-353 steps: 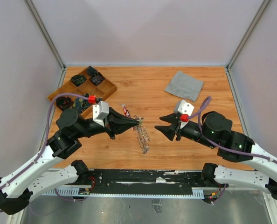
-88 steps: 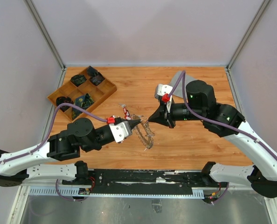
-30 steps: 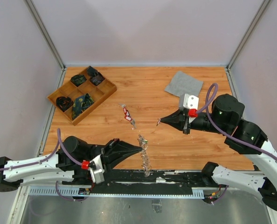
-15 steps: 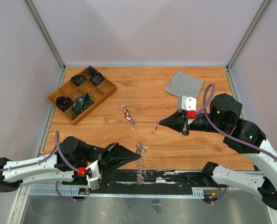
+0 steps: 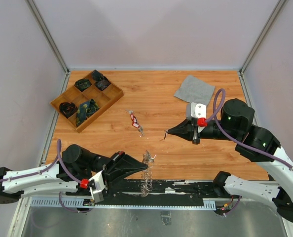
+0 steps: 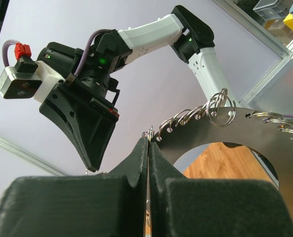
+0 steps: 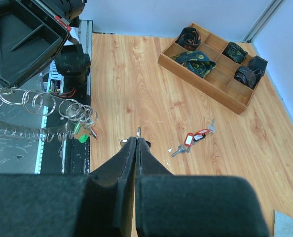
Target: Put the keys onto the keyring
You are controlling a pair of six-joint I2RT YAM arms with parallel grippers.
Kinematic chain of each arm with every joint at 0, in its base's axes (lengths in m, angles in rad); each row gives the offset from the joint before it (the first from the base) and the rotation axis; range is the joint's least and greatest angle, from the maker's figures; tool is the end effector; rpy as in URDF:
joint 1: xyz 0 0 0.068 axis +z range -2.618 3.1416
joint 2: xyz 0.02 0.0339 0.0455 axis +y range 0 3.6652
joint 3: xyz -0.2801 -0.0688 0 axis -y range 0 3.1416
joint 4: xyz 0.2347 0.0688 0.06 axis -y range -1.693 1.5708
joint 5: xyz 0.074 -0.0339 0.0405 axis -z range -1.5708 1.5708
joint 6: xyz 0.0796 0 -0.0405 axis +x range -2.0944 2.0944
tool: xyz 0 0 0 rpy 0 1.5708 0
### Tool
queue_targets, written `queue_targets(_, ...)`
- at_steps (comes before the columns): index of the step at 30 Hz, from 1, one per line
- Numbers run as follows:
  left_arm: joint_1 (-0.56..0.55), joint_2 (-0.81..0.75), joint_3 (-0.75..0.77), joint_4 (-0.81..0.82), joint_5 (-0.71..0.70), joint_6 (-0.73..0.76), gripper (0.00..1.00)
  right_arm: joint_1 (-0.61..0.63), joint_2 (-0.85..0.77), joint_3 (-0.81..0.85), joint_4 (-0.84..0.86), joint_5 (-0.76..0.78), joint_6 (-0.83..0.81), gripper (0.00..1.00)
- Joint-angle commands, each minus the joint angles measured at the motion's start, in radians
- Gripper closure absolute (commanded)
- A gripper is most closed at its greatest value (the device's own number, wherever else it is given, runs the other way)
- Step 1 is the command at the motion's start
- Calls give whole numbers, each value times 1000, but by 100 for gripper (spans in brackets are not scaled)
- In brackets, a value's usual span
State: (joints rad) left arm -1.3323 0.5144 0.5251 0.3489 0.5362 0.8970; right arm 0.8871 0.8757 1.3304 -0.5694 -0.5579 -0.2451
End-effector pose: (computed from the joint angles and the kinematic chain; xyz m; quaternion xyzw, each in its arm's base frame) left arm -0.0056 -0.1491 0.3639 0.5887 0.0463 -0.3184 0.7415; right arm 0.0720 0.1551 0.4694 -0.5395 0.5074 0.3969 0.5422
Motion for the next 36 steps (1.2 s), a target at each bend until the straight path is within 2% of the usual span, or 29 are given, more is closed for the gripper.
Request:
queue_targets(1,-8,-16,-12,62,-13,13,99,-2,-13,6,-3,-22,-20,99)
queue_targets(11,-8,-18,-24,101,-69,-1,99,-1,-26,2,-1,-35,-26,99)
queue_targets(20,-7,-25,-133,442,-264,-198,100,-2,-34,8,21,-64,-17,99)
queue_targets(28,-8,12,-240,779,-403,-408,99,-2,-27,3,77,-155,13,99)
queue_targets(36,-8,41,-283,882,-481,-497,100,-2,19,-13,148,-261,62,99)
